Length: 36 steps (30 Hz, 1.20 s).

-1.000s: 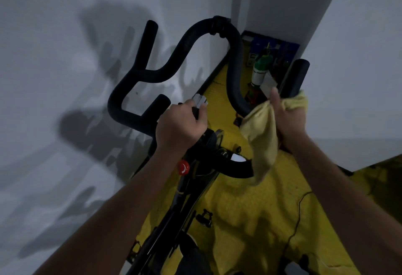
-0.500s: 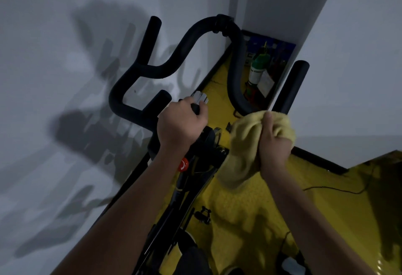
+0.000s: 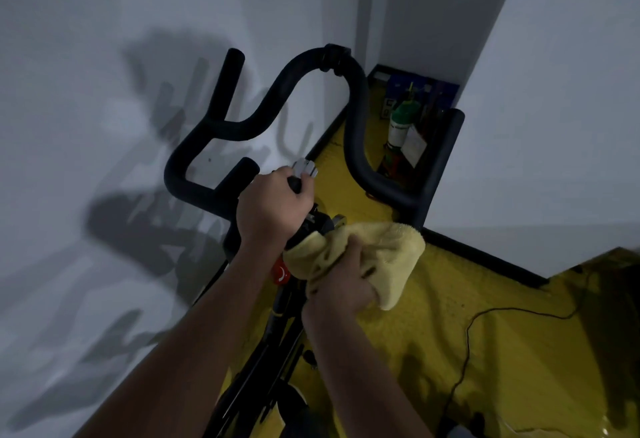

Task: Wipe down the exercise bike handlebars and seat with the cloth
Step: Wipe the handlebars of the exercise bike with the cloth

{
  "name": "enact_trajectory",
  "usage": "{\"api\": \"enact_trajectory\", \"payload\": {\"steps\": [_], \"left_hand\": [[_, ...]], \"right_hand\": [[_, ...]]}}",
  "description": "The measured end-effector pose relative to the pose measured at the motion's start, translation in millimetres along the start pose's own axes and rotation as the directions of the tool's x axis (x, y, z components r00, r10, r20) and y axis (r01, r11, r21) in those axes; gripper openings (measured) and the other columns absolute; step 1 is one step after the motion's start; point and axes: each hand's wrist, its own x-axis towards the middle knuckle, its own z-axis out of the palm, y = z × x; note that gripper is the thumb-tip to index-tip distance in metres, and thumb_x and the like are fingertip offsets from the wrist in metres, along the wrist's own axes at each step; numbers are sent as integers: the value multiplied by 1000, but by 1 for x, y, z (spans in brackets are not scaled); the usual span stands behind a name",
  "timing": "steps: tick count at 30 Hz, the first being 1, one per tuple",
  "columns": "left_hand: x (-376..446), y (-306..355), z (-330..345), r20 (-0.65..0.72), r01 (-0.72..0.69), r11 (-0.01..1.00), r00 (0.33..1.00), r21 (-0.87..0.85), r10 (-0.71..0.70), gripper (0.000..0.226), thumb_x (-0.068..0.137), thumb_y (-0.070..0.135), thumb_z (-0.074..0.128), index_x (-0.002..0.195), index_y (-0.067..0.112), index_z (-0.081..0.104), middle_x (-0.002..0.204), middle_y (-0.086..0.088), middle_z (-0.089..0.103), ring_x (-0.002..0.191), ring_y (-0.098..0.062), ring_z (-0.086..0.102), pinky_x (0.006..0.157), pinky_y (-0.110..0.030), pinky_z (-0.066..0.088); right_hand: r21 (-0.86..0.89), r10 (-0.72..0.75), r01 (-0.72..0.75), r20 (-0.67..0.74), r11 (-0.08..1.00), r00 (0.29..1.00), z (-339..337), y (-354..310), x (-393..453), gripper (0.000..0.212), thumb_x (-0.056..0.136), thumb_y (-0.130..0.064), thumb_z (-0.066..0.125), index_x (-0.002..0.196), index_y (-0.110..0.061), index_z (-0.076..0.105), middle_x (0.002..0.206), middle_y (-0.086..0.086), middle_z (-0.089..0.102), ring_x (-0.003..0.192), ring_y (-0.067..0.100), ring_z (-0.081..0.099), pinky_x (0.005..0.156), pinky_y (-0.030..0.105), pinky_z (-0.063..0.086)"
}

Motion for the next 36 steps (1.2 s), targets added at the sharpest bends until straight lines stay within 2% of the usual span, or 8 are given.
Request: {"api": "enact_trajectory", "payload": {"steps": [3, 8, 12, 15, 21, 29, 33, 36], "left_hand": [[-1, 0, -1, 4, -20, 999, 1000, -25, 20, 49, 94, 43, 50, 53, 20, 37, 41, 4, 36, 32, -11, 30, 43, -21, 20], [-1, -1, -1, -9, -56, 997, 998, -49, 56, 50, 96, 37, 55, 54, 19, 35, 41, 5, 32, 33, -12, 23, 43, -22, 17], [0, -3, -1, -10, -110, 993, 994, -53, 109, 49, 97, 35, 55, 55, 18, 36, 42, 6, 30, 34, -13, 21, 43, -24, 15], [2, -3, 0, -7, -106, 993, 994, -58, 105, 48, 96, 36, 55, 55, 22, 35, 42, 7, 32, 33, -14, 26, 41, -24, 18], [3, -1, 0, 20, -53, 998, 998, -47, 54, 46, 95, 38, 54, 55, 18, 44, 42, 2, 42, 35, -23, 44, 36, -35, 35], [4, -1, 1, 5, -39, 999, 999, -19, 40, 43, 92, 40, 54, 55, 20, 45, 42, 6, 43, 32, -10, 41, 34, -23, 33], [4, -3, 2, 1, -55, 998, 998, -29, 55, 44, 91, 39, 54, 53, 21, 41, 42, 5, 41, 32, -14, 38, 35, -25, 32], [4, -3, 2, -21, -74, 997, 997, -27, 74, 46, 91, 37, 55, 52, 22, 37, 41, 5, 36, 32, -14, 32, 36, -24, 24]], "right_hand": [[-55, 37, -33, 84, 998, 996, 3, 5, 1, 51, 80, -59, 75, 113, -21, 67, 99, -4, 72, 79, 16, 71, 56, 32, 58], [-46, -135, 132, -50, 990, 990, -6, -18, 26, 40, 77, -59, 76, 88, -26, 57, 88, -11, 66, 72, 5, 63, 50, 20, 49], [-136, -337, 347, 92, 928, 937, -21, -34, 45, 26, 87, -58, 67, 87, -33, 62, 84, -18, 67, 67, -9, 63, 53, 10, 46], [-219, -371, 414, 214, 883, 904, -24, -59, 64, 39, 89, -64, 58, 97, -27, 63, 92, -9, 68, 85, 2, 63, 63, 19, 47], [-437, -541, 743, 510, 508, 669, 18, -137, 104, 56, 95, -63, 50, 75, -11, 55, 69, 13, 59, 62, 24, 59, 59, 34, 49], [-303, -748, 887, 480, 349, 458, 77, -188, 125, 56, 85, -64, 66, 96, -9, 64, 84, -5, 67, 63, -10, 58, 57, 6, 47], [-284, -751, 889, 478, 359, 456, 87, -198, 123, 42, 80, -66, 69, 87, -26, 60, 81, -17, 62, 65, -19, 58, 56, 0, 44], [-320, -695, 829, 453, 459, 559, 84, -198, 119, 59, 71, -79, 65, 100, -28, 65, 89, -16, 65, 77, -10, 61, 67, 12, 50]]}}
